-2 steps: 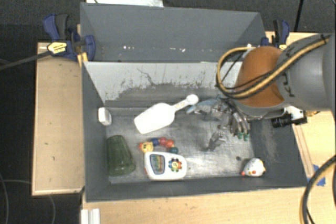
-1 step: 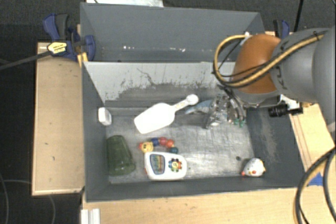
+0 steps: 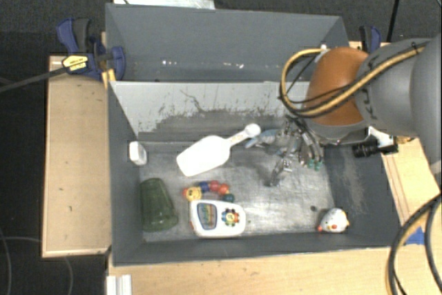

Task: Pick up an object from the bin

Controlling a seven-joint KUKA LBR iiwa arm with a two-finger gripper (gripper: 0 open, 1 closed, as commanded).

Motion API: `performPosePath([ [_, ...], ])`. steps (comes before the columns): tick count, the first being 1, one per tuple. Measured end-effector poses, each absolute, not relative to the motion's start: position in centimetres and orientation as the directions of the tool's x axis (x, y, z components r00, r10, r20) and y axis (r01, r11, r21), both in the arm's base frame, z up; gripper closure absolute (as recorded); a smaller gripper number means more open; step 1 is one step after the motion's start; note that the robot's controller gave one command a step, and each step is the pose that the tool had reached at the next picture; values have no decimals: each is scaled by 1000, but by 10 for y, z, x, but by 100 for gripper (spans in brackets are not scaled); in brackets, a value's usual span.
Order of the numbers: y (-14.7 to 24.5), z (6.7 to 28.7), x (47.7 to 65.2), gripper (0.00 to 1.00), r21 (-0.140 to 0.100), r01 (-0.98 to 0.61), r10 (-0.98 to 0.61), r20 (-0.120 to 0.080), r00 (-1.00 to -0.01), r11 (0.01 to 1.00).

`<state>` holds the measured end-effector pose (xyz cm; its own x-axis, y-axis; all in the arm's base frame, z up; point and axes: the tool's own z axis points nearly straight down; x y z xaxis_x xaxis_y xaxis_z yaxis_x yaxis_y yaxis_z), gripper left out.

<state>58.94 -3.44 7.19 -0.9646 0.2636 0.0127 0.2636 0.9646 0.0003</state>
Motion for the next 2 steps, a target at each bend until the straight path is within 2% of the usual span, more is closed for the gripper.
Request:
performPosePath([
  [1, -35, 75, 594, 100, 3, 263, 263, -6, -965, 965],
  [2, -34, 72, 590, 0, 1, 261, 261, 12, -965, 965],
])
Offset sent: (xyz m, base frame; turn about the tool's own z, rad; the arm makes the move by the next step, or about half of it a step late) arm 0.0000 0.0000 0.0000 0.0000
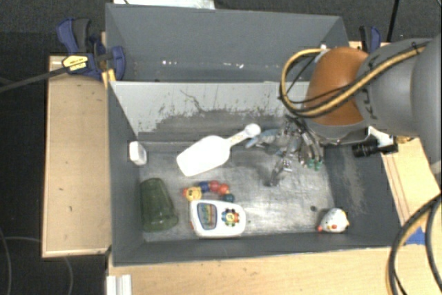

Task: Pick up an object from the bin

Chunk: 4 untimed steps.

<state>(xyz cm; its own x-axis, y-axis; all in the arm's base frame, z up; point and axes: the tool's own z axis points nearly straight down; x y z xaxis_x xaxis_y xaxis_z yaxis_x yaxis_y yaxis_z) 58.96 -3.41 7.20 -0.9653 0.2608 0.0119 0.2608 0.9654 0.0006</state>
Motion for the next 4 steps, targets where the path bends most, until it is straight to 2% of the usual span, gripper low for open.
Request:
performPosePath([
  [1, -35, 75, 594, 100, 3, 261, 261, -7, -965, 965],
  [2, -34, 72, 590, 0, 1, 259, 259, 11, -966, 966],
  [3, -35, 75, 594, 100, 4, 259, 259, -8, -966, 966],
  [4, -34, 72, 590, 0, 1, 258, 258, 9, -966, 966],
])
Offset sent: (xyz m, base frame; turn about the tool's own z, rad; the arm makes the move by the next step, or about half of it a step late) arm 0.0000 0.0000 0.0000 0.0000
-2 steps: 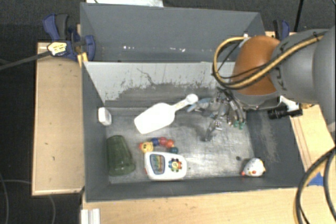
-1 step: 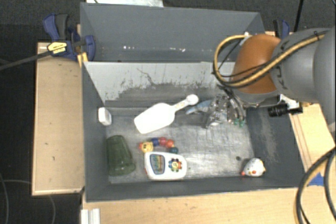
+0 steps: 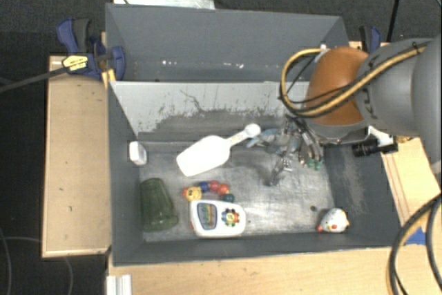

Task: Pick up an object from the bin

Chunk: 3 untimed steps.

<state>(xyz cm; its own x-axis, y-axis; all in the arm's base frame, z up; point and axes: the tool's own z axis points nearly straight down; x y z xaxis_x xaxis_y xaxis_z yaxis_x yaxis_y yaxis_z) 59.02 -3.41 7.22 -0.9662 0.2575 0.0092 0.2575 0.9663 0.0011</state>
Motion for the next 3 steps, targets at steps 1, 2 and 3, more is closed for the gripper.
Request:
performPosePath([
  [1, -34, 72, 590, 0, 1, 258, 258, 9, -966, 966],
  [2, -35, 118, 589, 0, 0, 333, 333, 7, -943, 943],
  [3, -60, 85, 591, 100, 14, 353, 353, -22, -935, 936],
])
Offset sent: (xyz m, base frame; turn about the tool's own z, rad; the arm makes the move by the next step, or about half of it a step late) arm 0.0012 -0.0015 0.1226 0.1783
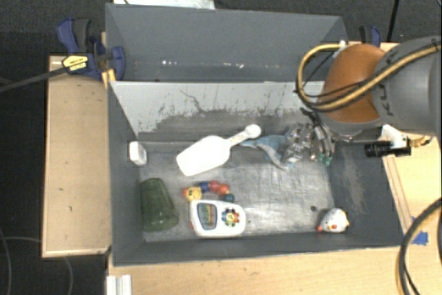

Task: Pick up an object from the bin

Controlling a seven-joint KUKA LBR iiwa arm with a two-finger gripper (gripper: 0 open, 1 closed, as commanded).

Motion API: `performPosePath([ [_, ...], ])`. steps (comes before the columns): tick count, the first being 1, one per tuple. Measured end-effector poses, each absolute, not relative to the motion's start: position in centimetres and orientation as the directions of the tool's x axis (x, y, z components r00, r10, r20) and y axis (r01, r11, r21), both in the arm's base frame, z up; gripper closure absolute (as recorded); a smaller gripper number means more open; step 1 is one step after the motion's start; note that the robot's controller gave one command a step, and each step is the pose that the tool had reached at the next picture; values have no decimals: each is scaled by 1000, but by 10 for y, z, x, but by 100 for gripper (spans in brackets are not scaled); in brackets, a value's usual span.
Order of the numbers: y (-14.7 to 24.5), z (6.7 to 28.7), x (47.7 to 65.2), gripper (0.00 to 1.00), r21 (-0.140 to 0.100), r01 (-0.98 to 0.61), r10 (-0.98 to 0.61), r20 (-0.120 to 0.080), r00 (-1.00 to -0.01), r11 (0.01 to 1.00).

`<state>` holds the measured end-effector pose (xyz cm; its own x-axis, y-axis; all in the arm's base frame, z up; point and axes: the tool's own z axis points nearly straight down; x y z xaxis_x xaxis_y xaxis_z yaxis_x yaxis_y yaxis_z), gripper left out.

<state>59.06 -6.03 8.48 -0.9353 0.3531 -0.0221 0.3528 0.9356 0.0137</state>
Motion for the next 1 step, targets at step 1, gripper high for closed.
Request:
performPosePath([
  [1, -60, 79, 584, 0, 5, 350, 350, -2, -937, 937],
])
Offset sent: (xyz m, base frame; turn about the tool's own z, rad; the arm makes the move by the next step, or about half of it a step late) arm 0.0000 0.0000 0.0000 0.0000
